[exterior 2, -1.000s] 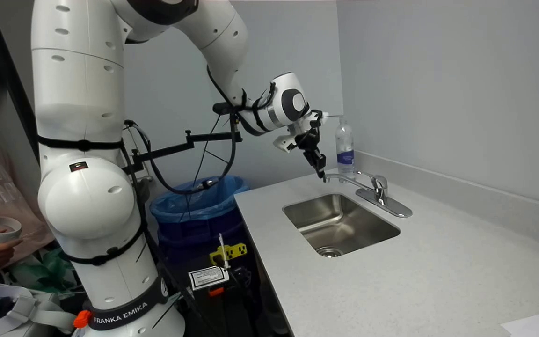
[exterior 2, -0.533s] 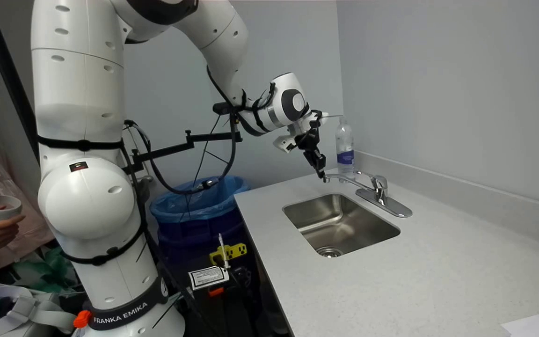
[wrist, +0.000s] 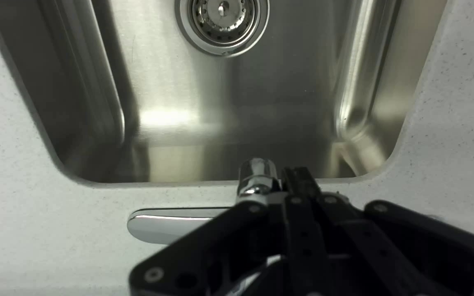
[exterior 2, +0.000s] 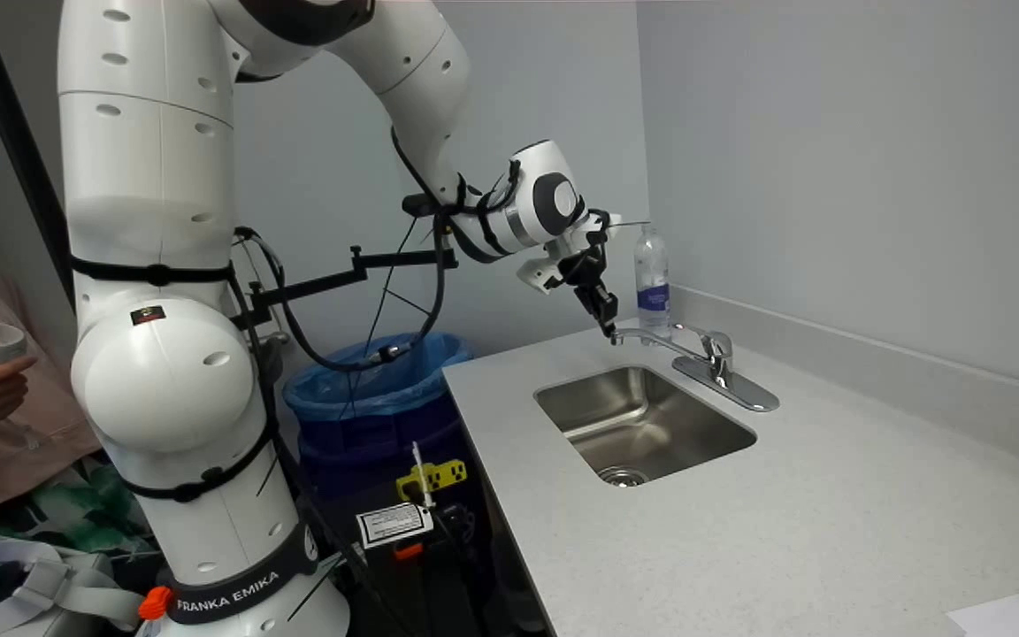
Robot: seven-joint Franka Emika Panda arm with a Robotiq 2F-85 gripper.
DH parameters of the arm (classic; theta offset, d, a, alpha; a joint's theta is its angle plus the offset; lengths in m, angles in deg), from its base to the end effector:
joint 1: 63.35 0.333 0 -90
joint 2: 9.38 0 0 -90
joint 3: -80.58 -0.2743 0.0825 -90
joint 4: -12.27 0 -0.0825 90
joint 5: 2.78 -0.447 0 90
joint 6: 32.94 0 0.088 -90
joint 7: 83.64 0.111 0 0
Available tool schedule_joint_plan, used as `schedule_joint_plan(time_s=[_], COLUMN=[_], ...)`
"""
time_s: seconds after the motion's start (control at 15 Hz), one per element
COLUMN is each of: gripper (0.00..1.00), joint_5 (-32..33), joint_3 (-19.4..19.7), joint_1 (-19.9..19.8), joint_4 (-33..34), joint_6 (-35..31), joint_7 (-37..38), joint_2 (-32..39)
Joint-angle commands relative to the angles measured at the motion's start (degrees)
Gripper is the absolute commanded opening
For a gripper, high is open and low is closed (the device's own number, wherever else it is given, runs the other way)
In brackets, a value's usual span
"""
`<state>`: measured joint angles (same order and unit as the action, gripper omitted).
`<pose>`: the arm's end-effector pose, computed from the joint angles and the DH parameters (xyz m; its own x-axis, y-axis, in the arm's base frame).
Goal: Close the tap and move the spout to the right
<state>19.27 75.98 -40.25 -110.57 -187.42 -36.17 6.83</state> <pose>0.5464 0.3013 0.2056 0.9462 -0.0273 0.3224 -0.0227 -0.9996 -0.0179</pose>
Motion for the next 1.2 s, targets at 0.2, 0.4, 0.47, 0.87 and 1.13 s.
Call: schedule_joint_plan(time_s=[0.2, 0.4, 0.47, 0.87, 1.13], gripper=[0.00, 0.00, 0.00, 0.00, 0.00], joint_5=[2.8, 4.3, 4.8, 6.7, -5.6], joint_3=[1.8, 2.0, 2.1, 2.5, -1.5], joint_1=[0.2, 0.0, 0.0, -0.4, -5.3], joint_4=[-3.0, -3.3, -3.4, -3.9, 2.1], joint_6=[-5.8, -7.3, -8.0, -14.7, -9.9], joint_7=[-1.1, -0.6, -0.6, -0.6, -15.5], joint_2=[-1.6, -1.4, -1.4, -0.7, -4.2])
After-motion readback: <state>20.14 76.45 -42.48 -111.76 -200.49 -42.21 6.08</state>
